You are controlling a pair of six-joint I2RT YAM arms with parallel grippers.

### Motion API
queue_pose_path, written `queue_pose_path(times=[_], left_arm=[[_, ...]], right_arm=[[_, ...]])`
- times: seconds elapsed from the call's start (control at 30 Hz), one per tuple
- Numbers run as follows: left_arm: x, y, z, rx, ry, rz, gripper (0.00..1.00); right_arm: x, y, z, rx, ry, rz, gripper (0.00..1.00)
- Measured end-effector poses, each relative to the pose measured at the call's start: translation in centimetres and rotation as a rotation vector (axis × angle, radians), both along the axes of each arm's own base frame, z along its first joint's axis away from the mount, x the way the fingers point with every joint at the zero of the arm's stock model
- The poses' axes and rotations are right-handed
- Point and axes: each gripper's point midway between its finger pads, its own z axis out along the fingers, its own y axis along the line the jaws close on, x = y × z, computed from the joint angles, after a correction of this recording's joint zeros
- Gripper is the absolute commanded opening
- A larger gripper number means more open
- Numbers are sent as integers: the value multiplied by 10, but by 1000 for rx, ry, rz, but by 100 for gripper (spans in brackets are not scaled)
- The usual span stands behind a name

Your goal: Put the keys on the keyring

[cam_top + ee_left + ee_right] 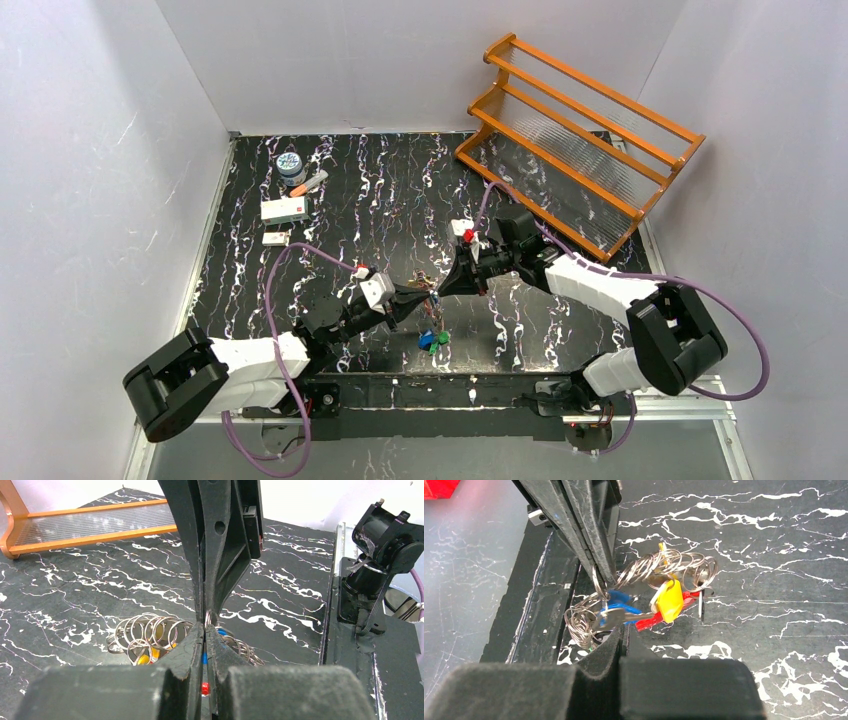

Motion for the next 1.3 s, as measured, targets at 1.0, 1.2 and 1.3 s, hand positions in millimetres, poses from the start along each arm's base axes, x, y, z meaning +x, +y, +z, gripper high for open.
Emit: queue_pose_path(times=[1.0, 1.2, 1.3], left_arm=[[2, -2, -3, 9, -3, -1, 0], [2, -2, -3, 10, -2, -2, 0], [1, -3, -3, 10, -3, -5, 0]], right_arm=[[-8, 5, 42, 150, -105, 63, 42], [-9, 8, 38, 149, -83, 75, 40], [-9, 10, 35, 144, -76, 76, 37]])
